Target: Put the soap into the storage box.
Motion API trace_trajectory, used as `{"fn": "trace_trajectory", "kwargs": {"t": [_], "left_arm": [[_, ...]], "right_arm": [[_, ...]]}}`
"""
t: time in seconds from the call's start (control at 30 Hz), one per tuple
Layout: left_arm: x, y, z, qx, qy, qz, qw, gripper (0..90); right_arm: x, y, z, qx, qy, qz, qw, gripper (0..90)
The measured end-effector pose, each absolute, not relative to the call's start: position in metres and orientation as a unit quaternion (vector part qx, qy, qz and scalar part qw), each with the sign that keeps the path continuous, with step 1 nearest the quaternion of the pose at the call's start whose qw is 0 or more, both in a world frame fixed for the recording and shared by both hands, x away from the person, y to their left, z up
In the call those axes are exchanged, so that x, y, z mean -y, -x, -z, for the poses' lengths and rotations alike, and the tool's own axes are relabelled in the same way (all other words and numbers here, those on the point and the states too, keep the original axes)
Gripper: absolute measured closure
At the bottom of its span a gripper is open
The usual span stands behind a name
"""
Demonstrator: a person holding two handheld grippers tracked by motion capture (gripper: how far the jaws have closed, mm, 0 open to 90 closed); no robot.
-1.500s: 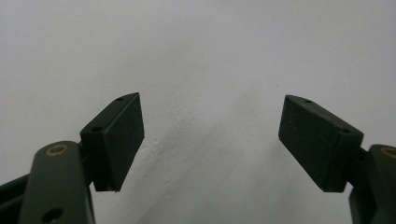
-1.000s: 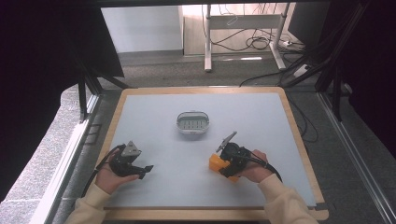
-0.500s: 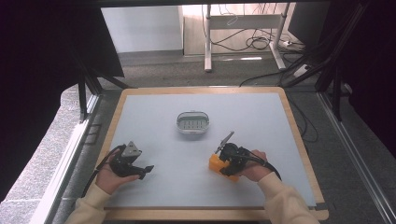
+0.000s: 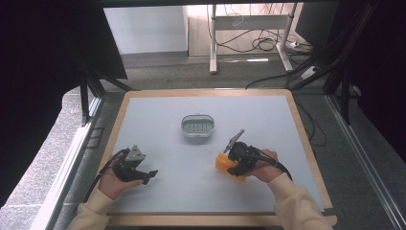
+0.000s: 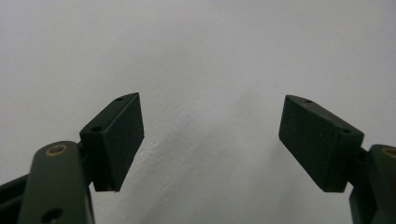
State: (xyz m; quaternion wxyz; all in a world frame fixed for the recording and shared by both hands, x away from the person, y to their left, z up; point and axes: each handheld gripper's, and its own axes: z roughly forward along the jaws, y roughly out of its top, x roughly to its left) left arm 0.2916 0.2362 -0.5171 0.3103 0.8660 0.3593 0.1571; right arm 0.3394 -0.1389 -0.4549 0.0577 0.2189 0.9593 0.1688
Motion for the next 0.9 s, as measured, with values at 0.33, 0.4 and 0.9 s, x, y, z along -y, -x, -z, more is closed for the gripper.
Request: {"fn": "trace_trajectory", "kwargs": {"t": [0.33,0.4,0.9], "left_arm": [[-0.236,-0.292,0.517,-0.358,-0.867,-0.157,0.31,22.1],[-0.236,-0.292,0.517,-0.358,-0.867,-0.157,0.309,22.2],[-0.236,-0.292,0.518,-0.358,-0.868,-0.157,0.307,22.1]], "right_arm": [[0.142,-0.345,0.449,-0.959,-0.21,-0.179,0.063,61.6],[0.142,-0.347,0.448,-0.958,-0.211,-0.182,0.063,61.6],[0.138,-0.355,0.43,-0.957,-0.194,-0.201,0.076,61.7]]}}
